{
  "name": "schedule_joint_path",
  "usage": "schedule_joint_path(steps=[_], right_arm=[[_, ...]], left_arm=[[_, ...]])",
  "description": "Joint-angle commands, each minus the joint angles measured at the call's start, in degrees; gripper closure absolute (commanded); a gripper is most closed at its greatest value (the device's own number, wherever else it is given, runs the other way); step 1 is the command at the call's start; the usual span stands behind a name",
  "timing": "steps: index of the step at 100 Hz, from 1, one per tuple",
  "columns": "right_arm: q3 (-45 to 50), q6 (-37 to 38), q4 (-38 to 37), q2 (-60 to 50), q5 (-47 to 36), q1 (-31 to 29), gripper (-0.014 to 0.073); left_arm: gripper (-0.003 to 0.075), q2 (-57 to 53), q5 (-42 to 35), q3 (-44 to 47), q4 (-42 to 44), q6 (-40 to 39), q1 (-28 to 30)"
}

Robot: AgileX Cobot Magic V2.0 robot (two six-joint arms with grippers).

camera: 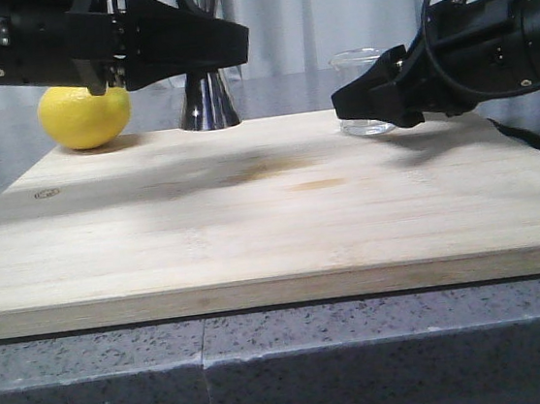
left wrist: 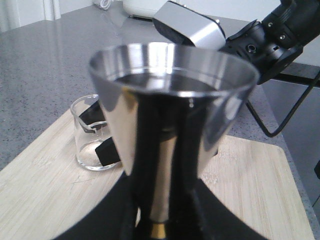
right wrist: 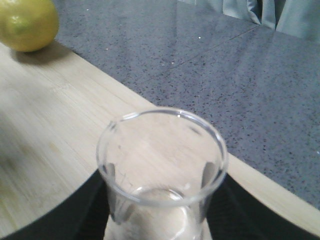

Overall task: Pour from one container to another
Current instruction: 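Lower the empty beaker onto the board with the right gripper, then open the right gripper and lift it away from the beaker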

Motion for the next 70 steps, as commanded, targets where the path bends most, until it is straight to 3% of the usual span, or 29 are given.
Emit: schedule_joint_path(steps=[1,13,21,70], right_arm=[[-1.1,0.0,0.8,-1.8,-3.2,-0.4,0.0242],[-1.1,0.0,0.8,-1.8,-3.2,-0.4,0.0128],[-1.1,0.0,0.9,-1.8,-3.2,-0.4,0.0099],[-3.8,0.0,3.5,-2.8,-7.0,-0.4,0.0091]], left_arm=[[0.0739,-2.7,7.0,-1.6,-5.2,0.2,0.3],[0.0739,-2.7,7.0,-1.6,-5.2,0.2,0.3],[0.0739,-2.7,7.0,-1.6,-5.2,0.2,0.3],[0.0739,-2.7,7.0,-1.6,-4.7,1.5,0.3]])
